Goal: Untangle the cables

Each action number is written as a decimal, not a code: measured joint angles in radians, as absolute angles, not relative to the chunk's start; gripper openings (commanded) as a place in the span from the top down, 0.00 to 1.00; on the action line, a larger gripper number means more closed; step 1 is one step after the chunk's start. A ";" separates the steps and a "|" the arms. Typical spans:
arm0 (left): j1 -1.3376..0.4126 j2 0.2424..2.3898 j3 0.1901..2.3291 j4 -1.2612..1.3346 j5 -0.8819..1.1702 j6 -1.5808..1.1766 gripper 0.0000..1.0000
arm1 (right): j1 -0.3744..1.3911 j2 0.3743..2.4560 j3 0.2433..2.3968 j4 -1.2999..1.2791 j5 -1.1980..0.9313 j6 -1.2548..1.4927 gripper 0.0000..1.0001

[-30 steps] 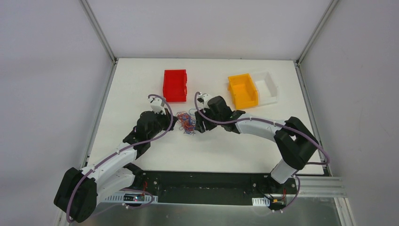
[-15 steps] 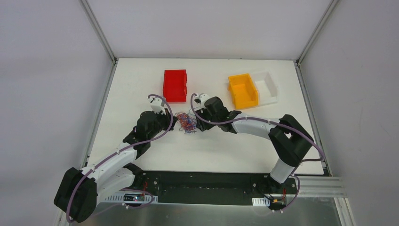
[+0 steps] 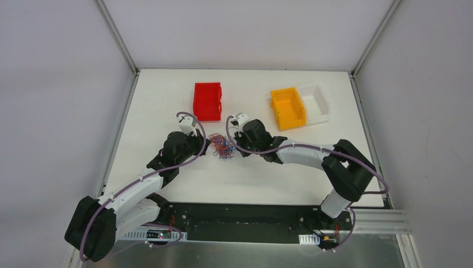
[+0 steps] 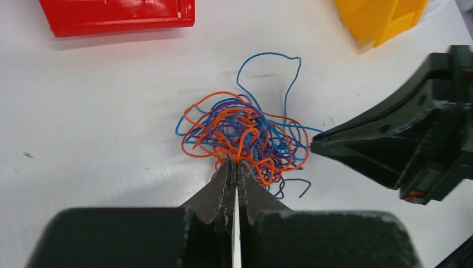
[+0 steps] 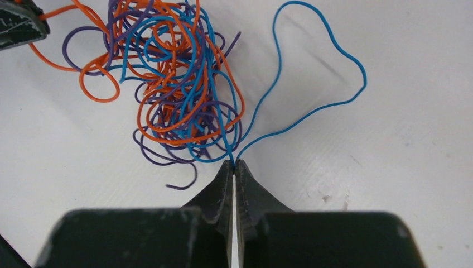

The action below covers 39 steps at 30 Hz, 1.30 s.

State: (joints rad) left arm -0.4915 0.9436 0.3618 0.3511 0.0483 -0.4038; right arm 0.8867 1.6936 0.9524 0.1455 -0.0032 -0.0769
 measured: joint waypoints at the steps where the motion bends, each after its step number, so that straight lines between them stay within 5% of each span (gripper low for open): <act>1: -0.492 0.948 0.362 0.349 0.047 -0.404 1.00 | 0.887 1.671 0.930 0.150 0.012 -0.071 1.00; 19: -0.492 1.053 0.458 0.192 -0.095 -0.413 1.00 | 0.873 1.147 0.622 0.068 0.453 0.170 1.00; 32: -0.492 0.981 0.504 -0.067 -0.632 -0.553 1.00 | 0.353 0.989 0.595 -0.301 0.602 0.572 1.00; 39: -0.492 0.958 0.501 -0.107 -0.740 -0.566 1.00 | 0.279 0.904 0.559 -0.350 0.563 0.594 1.00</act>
State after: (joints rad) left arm -0.4915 0.9581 0.5014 -0.1070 -0.7399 -0.5655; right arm 0.2787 0.9039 0.5594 -0.3496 0.5632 0.5941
